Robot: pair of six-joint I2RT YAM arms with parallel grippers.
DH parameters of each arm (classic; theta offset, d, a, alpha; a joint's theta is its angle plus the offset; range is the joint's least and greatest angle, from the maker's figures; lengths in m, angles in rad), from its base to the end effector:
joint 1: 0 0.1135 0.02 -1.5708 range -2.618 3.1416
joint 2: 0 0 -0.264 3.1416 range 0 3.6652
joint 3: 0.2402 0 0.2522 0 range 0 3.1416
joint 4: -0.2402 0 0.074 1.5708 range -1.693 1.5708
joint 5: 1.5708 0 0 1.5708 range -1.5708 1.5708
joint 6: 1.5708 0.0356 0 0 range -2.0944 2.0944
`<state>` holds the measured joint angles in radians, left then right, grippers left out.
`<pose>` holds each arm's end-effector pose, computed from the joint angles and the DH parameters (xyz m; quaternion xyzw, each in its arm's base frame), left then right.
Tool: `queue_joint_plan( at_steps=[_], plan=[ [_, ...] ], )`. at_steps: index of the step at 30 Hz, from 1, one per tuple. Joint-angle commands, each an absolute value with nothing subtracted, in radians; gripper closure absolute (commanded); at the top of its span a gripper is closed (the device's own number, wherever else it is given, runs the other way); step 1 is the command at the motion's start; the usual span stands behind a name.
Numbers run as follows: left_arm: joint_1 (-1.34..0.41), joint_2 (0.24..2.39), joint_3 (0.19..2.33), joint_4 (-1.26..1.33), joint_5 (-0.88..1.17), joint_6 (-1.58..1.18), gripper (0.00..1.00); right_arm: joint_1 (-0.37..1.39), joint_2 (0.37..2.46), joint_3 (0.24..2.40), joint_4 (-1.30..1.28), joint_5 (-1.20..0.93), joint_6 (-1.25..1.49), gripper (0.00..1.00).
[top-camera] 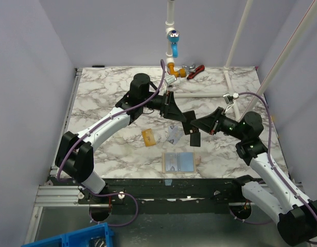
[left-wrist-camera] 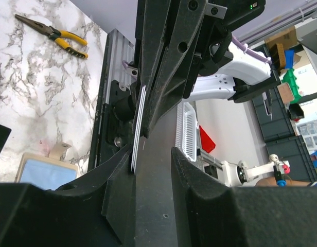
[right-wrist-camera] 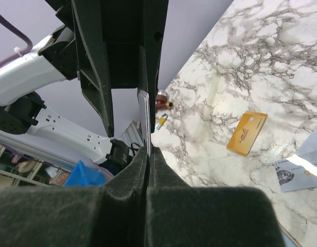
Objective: Put the credit cards into the card holder
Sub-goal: Insert the credit card into the card holder.
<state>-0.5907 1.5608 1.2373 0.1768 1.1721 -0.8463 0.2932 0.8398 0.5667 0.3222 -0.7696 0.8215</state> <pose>0.2770 -0.2253 0.3437 0.2780 0.6716 -0.6735 0.1342 0.1798 0.0801 0.3066 -0.0956 0.6879 0.5747 0.4328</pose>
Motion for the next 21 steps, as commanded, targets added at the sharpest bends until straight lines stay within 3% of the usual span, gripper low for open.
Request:
queue_joint_plan(
  at_steps=[1,16,21],
  plan=[
    [-0.636,1.561,1.297,0.256,1.238,-0.883,0.66,0.333,0.873,0.569,0.221,-0.74,0.76,0.99],
    [-0.644,1.586,1.34,0.221,1.247,-0.854,0.72,0.371,0.878,0.568,0.181,-0.708,0.752,0.98],
    [-0.656,1.609,1.365,0.24,1.259,-0.869,0.72,0.373,0.906,0.542,0.28,-0.75,0.815,0.98]
  ],
)
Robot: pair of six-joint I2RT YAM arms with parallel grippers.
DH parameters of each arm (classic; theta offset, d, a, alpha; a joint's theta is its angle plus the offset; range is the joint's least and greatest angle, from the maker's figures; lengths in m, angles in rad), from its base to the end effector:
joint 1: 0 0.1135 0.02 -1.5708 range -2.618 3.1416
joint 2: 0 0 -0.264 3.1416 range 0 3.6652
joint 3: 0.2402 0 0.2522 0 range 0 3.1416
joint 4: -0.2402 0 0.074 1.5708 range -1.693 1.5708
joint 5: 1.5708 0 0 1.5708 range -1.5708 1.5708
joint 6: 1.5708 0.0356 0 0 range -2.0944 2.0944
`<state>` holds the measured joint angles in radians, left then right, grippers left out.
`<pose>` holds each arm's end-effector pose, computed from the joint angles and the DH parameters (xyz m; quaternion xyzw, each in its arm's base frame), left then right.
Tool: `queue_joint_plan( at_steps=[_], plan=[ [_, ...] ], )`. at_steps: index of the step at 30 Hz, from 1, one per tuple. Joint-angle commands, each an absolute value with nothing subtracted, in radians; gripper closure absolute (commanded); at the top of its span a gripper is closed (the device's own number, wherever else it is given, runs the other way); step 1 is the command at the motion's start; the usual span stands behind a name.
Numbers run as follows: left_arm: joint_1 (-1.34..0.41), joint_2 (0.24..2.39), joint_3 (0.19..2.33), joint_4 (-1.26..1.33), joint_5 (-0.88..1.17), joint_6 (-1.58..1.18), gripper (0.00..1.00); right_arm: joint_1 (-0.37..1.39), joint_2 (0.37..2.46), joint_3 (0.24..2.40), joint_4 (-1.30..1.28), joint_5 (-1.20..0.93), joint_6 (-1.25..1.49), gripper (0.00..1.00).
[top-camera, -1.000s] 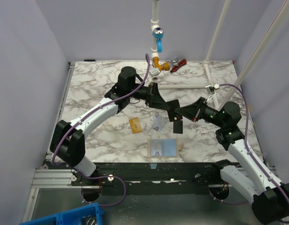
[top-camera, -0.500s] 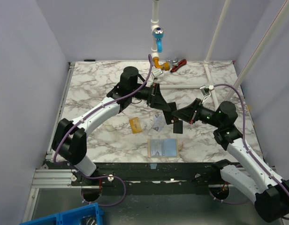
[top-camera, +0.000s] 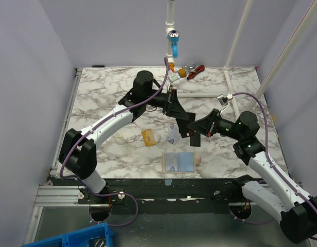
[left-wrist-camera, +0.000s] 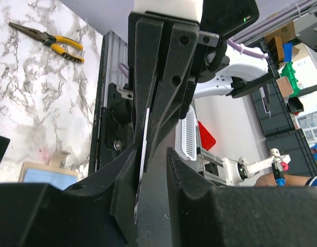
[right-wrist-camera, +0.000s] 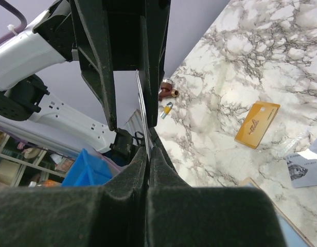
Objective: Put the credit cards into the card holder
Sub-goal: Insert the credit card into the card holder.
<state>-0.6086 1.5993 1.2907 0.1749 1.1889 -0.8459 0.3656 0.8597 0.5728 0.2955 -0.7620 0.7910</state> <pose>0.2811 -0.2361 0.3485 0.2923 0.6629 -0.6775 0.1271 0.1774 0.0942 0.3026 -0.1201 0.6946 0.5796 0.4089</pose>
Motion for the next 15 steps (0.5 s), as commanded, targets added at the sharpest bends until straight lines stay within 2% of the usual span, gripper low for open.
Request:
queue_joint_plan(
  at_steps=[1,9,15],
  plan=[
    [-0.661,1.612,1.372,0.241,1.261,-0.87,0.72,0.376,0.915,0.539,0.292,-0.756,0.82,0.97],
    [-0.665,1.623,1.392,0.214,1.285,-0.845,0.66,0.389,0.89,0.54,0.257,-0.715,0.799,0.99],
    [-0.645,1.587,1.378,0.044,1.257,-0.688,0.53,0.389,0.82,0.534,0.228,-0.639,0.81,0.99]
  ],
)
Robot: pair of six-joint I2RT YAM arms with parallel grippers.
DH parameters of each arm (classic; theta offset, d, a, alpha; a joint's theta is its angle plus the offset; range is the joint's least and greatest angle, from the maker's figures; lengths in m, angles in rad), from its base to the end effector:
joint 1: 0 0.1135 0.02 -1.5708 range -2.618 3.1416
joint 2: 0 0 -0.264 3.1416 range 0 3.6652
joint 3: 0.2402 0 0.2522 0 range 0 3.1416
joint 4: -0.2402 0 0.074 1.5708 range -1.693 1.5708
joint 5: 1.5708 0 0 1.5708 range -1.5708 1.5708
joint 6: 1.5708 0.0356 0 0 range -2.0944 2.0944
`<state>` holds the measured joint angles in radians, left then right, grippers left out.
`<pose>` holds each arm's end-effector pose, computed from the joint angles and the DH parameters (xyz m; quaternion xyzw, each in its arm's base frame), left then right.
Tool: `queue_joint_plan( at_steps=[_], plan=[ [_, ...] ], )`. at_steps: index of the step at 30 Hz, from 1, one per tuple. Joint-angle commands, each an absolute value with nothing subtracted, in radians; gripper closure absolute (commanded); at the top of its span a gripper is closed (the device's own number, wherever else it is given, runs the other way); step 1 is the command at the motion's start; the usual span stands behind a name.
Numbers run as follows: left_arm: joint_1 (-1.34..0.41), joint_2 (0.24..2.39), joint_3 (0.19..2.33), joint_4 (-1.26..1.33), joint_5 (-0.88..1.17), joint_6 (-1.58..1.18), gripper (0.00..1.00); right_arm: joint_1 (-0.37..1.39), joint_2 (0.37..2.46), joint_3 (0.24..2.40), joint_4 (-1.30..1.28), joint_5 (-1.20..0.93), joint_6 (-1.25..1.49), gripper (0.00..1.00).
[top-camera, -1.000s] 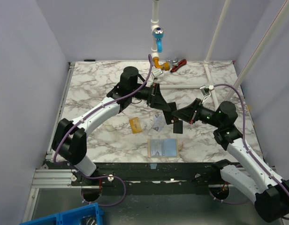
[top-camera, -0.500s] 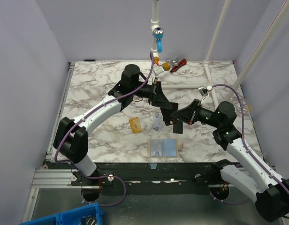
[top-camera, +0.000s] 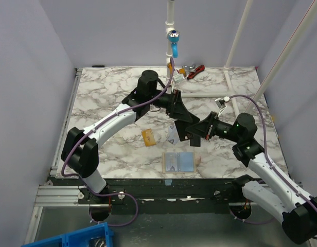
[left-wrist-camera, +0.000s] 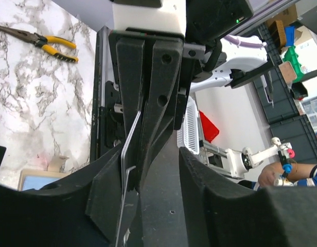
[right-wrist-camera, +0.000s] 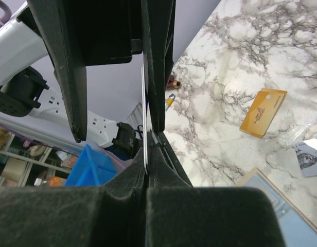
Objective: Put the credit cards into the card holder
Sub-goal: Insert the credit card into the card holder.
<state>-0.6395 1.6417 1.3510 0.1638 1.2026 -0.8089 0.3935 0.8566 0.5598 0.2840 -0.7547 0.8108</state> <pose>0.2824 -0.2515 0.3531 0.3202 0.6483 -0.6791 0.1269 0.1743 0.0987 0.2974 -0.1162 0.7008 0.5860 0.3898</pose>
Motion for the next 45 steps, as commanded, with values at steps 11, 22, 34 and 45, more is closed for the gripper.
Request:
queue_joint_plan(
  at_steps=[11,22,34,45],
  plan=[
    [-0.577,1.53,1.332,-0.167,1.194,-0.483,0.56,0.39,0.758,0.529,0.241,-0.615,0.812,0.99],
    [-0.577,1.537,1.295,-0.155,1.209,-0.464,0.72,0.39,0.772,0.52,0.291,-0.627,0.844,0.99],
    [-0.562,1.562,1.265,-0.104,1.196,-0.473,1.0,0.39,0.828,0.489,0.379,-0.696,0.896,0.99],
    [-0.531,1.683,1.177,-0.062,1.222,-0.46,1.0,0.389,0.779,0.438,0.243,-0.57,0.847,0.99]
  ],
)
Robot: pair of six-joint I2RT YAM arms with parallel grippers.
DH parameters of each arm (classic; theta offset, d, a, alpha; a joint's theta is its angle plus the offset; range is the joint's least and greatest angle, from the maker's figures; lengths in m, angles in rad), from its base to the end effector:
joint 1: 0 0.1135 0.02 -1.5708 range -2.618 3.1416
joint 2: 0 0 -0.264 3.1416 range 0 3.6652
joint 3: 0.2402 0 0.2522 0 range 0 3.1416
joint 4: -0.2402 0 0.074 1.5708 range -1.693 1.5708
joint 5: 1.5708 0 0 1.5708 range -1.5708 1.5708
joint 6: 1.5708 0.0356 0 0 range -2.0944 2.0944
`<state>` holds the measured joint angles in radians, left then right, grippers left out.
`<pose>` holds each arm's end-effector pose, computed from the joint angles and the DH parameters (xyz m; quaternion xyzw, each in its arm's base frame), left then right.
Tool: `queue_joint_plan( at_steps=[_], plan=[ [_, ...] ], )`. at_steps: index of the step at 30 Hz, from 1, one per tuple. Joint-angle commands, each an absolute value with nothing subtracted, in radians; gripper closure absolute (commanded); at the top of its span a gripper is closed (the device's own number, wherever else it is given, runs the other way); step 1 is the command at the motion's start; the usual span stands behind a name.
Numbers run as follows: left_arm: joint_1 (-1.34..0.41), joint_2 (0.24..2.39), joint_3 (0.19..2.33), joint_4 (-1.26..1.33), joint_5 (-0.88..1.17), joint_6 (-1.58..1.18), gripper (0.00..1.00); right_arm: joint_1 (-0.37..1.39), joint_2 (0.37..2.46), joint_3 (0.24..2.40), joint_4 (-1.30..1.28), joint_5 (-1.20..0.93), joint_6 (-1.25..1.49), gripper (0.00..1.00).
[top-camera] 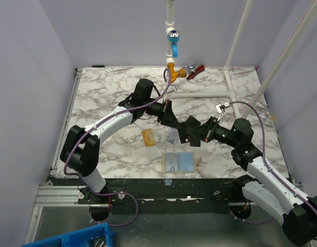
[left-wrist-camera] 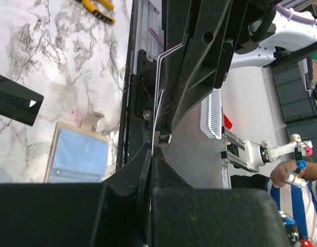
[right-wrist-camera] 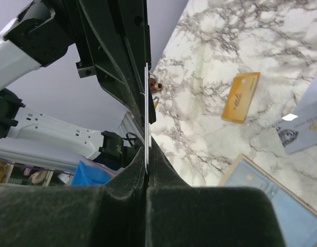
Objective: Put the credit cards into the card holder
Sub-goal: Insert the credit card into the card holder.
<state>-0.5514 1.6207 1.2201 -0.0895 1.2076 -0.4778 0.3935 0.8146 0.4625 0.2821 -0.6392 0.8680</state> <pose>0.2880 -0.2162 0.2961 0.3179 0.6947 -0.6323 0.1290 0.1690 0.0932 0.2702 -0.0450 0.7253 0.5674 0.3873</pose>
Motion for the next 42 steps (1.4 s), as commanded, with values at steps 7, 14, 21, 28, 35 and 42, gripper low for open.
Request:
queue_joint_plan(
  at_steps=[7,14,21,28,35,42],
  plan=[
    [-0.537,1.813,1.17,0.057,1.199,-0.521,1.0,0.388,0.765,0.375,0.131,-0.41,0.861,0.99],
    [-0.555,1.907,1.163,0.213,1.214,-0.624,1.0,0.388,0.775,0.311,0.114,-0.363,0.874,0.99],
    [-0.56,2.004,1.187,0.322,1.234,-0.704,1.0,0.388,0.825,0.27,0.112,-0.289,0.893,0.94],
    [-0.562,2.062,1.199,0.36,1.222,-0.734,1.0,0.387,0.955,0.258,0.08,-0.189,0.915,0.88],
    [-0.563,2.116,1.253,0.288,1.169,-0.699,1.0,0.382,1.057,0.286,0.062,-0.137,0.907,0.64],
    [-0.568,2.085,1.222,0.289,1.137,-0.694,1.0,0.374,1.013,0.291,0.013,-0.109,0.911,0.57]
  ],
)
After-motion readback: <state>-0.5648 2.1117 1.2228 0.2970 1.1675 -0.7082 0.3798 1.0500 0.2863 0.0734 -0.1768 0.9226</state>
